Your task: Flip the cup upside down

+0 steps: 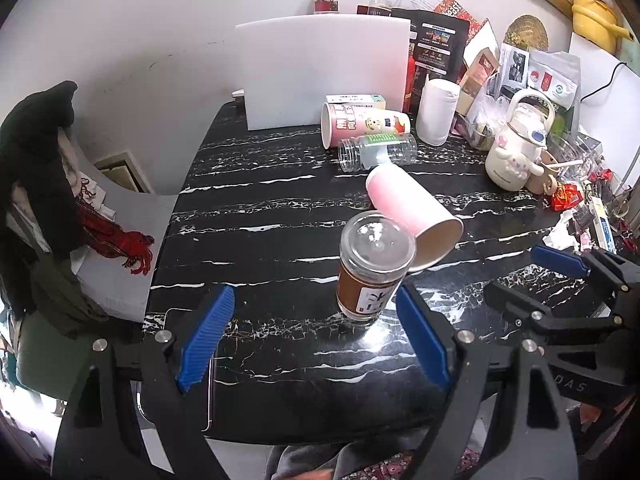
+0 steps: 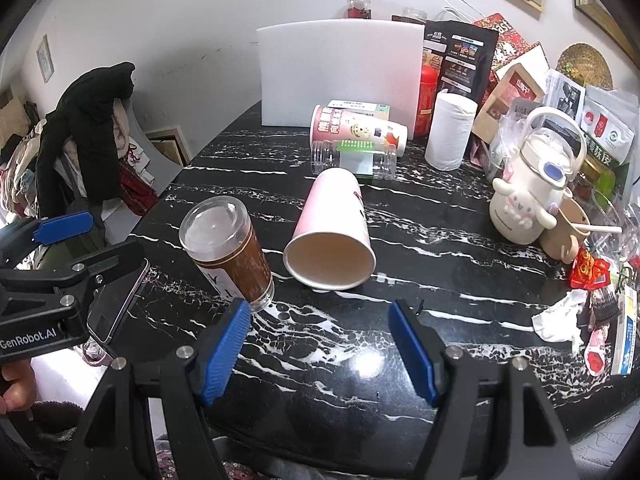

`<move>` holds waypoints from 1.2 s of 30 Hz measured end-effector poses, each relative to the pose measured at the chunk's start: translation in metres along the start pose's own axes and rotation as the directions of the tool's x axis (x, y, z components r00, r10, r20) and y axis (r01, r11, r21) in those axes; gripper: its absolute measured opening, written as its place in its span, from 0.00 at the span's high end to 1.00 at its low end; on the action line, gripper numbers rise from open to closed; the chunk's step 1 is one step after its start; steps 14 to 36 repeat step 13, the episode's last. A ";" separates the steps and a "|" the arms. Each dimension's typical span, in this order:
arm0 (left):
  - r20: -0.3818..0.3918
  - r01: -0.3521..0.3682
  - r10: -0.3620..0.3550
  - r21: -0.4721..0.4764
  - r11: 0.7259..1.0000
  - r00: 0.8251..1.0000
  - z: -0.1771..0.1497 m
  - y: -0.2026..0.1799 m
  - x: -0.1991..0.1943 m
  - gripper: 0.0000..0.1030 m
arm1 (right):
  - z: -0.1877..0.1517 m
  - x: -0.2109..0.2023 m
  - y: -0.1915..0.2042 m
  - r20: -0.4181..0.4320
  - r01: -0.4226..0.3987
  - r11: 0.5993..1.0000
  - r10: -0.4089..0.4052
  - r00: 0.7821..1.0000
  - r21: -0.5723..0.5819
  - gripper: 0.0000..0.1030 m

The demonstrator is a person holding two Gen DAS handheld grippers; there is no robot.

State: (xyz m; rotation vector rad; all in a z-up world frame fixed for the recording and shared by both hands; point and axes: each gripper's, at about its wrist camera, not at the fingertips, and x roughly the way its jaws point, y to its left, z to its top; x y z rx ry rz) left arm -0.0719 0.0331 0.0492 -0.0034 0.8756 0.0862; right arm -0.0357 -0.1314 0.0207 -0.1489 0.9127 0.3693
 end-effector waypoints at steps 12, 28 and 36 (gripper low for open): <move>-0.011 -0.004 0.004 -0.018 1.000 1.000 -0.005 0.008 0.004 0.20 | 0.002 0.003 0.005 -0.009 -0.002 1.000 0.002 1.000 -0.006 0.30; -0.012 -0.004 0.004 -0.019 1.000 1.000 -0.005 0.008 0.005 0.20 | 0.002 0.004 0.006 -0.009 -0.004 1.000 0.004 1.000 -0.007 0.30; -0.012 -0.004 0.004 -0.019 1.000 1.000 -0.005 0.008 0.005 0.20 | 0.002 0.004 0.006 -0.009 -0.004 1.000 0.004 1.000 -0.007 0.30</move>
